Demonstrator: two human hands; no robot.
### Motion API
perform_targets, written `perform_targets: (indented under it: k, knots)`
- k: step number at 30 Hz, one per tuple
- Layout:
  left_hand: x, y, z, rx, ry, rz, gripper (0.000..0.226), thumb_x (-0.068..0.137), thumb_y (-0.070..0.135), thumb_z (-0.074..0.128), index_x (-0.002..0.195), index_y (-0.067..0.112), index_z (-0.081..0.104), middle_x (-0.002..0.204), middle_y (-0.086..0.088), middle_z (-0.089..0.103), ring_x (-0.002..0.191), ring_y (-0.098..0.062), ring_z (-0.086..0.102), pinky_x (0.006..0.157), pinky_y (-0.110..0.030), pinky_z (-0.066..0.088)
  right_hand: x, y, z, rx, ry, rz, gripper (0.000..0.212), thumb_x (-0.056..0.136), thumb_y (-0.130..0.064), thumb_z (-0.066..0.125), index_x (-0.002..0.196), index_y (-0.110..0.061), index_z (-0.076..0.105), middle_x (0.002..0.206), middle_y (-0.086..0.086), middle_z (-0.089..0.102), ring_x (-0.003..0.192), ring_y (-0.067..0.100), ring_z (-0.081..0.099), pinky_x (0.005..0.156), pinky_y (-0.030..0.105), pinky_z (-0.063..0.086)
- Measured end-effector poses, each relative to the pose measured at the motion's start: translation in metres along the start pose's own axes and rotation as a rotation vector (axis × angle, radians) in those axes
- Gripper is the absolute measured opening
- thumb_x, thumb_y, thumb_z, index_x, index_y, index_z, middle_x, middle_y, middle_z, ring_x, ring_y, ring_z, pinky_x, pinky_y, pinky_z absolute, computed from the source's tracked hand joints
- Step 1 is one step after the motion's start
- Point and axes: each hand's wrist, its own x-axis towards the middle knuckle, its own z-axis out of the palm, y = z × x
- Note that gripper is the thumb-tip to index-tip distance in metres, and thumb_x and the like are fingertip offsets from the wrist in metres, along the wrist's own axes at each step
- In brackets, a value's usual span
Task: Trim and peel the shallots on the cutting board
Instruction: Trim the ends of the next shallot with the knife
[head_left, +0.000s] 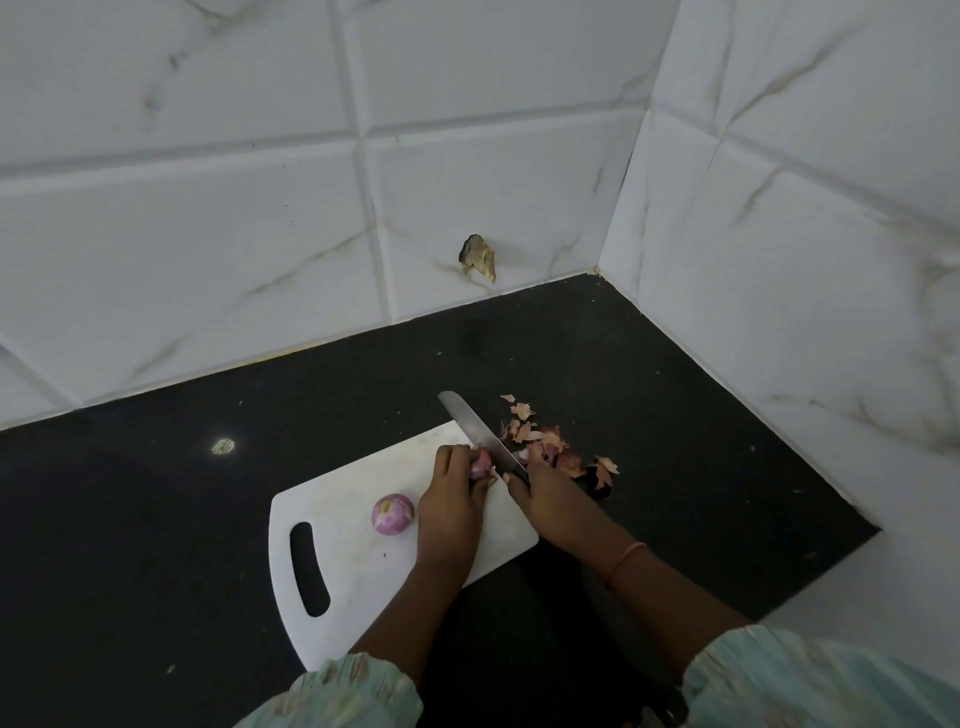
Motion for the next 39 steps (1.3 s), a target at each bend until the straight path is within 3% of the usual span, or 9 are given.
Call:
perform_targets:
  k: [4, 8, 14, 21, 25, 30, 33, 39]
  knots:
    - [-0.002, -0.001, 0.001, -0.022, 0.004, 0.039, 0.010, 0.099, 0.022, 0.055, 0.108, 0.025, 0.051, 0.120, 0.006, 0.052, 0.088, -0.006, 0.057, 0.068, -0.009, 0.045, -0.002, 0.000, 0.007, -0.033, 0.043, -0.034, 0.039, 0.101, -0.034, 0.041, 0.133, -0.012, 0.050, 0.136, 0.006, 0.049, 0.113, 0.019, 0.057, 0.100, 0.038, 0.044]
    - [-0.003, -0.002, 0.001, -0.020, 0.025, 0.056, 0.014, 0.098, 0.021, 0.057, 0.109, 0.025, 0.050, 0.117, 0.008, 0.051, 0.085, -0.005, 0.056, 0.064, -0.007, 0.043, -0.008, -0.002, 0.016, -0.021, 0.112, 0.023, 0.042, 0.100, -0.038, 0.040, 0.135, -0.014, 0.040, 0.123, 0.006, 0.058, 0.102, 0.021, 0.063, 0.092, 0.041, 0.050]
    - [-0.004, -0.003, 0.003, -0.029, 0.039, 0.062, 0.017, 0.098, 0.019, 0.057, 0.113, 0.021, 0.050, 0.117, 0.007, 0.050, 0.082, -0.003, 0.053, 0.062, -0.005, 0.043, -0.015, -0.005, 0.028, -0.275, 0.198, 0.074, 0.039, 0.102, -0.046, 0.034, 0.113, -0.013, 0.052, 0.104, 0.007, 0.067, 0.093, 0.023, 0.066, 0.075, 0.034, 0.050]
    - [-0.009, -0.003, 0.001, -0.106, 0.073, 0.093, 0.024, 0.094, 0.010, 0.060, 0.110, 0.025, 0.048, 0.111, 0.008, 0.051, 0.087, 0.001, 0.054, 0.070, -0.003, 0.041, -0.017, -0.005, 0.034, -0.321, 0.230, 0.097, 0.040, 0.102, -0.047, 0.032, 0.115, -0.014, 0.051, 0.102, 0.005, 0.068, 0.094, 0.023, 0.065, 0.073, 0.035, 0.046]
    - [-0.007, -0.005, 0.003, -0.108, 0.084, 0.089, 0.030, 0.094, 0.012, 0.060, 0.121, 0.021, 0.052, 0.120, 0.006, 0.053, 0.100, -0.005, 0.055, 0.079, -0.001, 0.038, -0.017, -0.005, 0.036, -0.325, 0.242, 0.091, 0.041, 0.102, -0.048, 0.031, 0.113, -0.015, 0.052, 0.098, 0.004, 0.068, 0.091, 0.022, 0.066, 0.074, 0.035, 0.049]
    - [-0.005, -0.005, 0.002, -0.045, 0.076, 0.079, 0.037, 0.096, 0.015, 0.059, 0.133, 0.015, 0.053, 0.136, -0.001, 0.050, 0.118, -0.013, 0.053, 0.091, -0.013, 0.037, -0.018, -0.005, 0.037, -0.356, 0.272, 0.080, 0.039, 0.102, -0.046, 0.032, 0.114, -0.015, 0.052, 0.099, 0.003, 0.068, 0.091, 0.020, 0.066, 0.070, 0.032, 0.045]
    - [-0.005, -0.004, 0.002, -0.050, 0.076, 0.065, 0.035, 0.097, 0.015, 0.058, 0.132, 0.015, 0.054, 0.136, -0.001, 0.050, 0.118, -0.013, 0.052, 0.091, -0.012, 0.036, -0.020, -0.007, 0.037, -0.378, 0.278, 0.062, 0.038, 0.103, -0.044, 0.032, 0.115, -0.013, 0.051, 0.099, 0.004, 0.069, 0.091, 0.021, 0.066, 0.066, 0.030, 0.039]
    - [-0.012, 0.009, 0.008, -0.161, 0.179, -0.053, 0.034, 0.095, 0.012, 0.061, 0.129, 0.014, 0.057, 0.133, -0.002, 0.053, 0.117, -0.014, 0.053, 0.097, -0.016, 0.038, -0.020, -0.007, 0.039, -0.421, 0.282, 0.044, 0.033, 0.104, -0.036, 0.033, 0.118, -0.012, 0.051, 0.097, 0.004, 0.069, 0.088, 0.021, 0.068, 0.064, 0.030, 0.040]
